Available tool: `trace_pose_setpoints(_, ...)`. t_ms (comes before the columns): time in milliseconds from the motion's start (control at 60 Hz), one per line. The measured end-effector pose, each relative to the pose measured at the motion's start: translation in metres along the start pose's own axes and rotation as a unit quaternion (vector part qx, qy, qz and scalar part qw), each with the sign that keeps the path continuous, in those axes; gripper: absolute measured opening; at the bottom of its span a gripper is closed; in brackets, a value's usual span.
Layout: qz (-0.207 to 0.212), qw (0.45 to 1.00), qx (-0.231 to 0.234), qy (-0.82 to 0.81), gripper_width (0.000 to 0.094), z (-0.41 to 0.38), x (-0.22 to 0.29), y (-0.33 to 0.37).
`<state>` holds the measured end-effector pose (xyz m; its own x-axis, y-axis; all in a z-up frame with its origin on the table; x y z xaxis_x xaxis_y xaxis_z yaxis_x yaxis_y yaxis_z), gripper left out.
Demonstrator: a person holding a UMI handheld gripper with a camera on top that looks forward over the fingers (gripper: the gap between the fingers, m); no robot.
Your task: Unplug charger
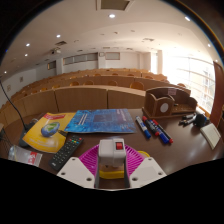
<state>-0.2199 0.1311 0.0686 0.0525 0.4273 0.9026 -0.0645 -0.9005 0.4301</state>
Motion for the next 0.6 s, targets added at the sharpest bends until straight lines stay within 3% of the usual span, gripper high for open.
trace_pose_setpoints(117, -0.002, 1.000, 0.012, 0.001, 0.0256, 0.001, 0.002, 0.001)
trace_pose_setpoints(233, -0.003, 1.000, 0.029, 0.007, 0.0243, 0.000, 0.003, 0.007)
trace_pose_setpoints(300, 0.128, 0.990, 0.007, 0.066, 0.0237, 0.006, 0.067, 0.044)
trace_pose_setpoints(333, 0.174, 0.982, 0.019, 0.076, 0.0235, 0.000, 0.108, 0.061)
trace_pose_setpoints(400, 0.208, 0.975, 0.066, 0.037, 0.0236, -0.011, 0.172, 0.094)
trace_pose_setpoints(500, 0.263, 0.962, 0.063, 0.029, 0.0238, 0.017, 0.232, 0.130)
trace_pose_setpoints(600, 0.233, 0.970, 0.059, 0.012, 0.0238, 0.063, 0.216, 0.112)
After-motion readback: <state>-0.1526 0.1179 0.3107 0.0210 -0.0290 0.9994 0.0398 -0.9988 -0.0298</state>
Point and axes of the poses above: the point between the fingertips, and its own axes, seen from behind it with the camera up: z to the right, x up, y backward, against the way the camera looks, the point moved 6 cm from there along y, backward, against the way the camera looks, and after that the axes turned 2 degrees about z, right-handed, at the moved point
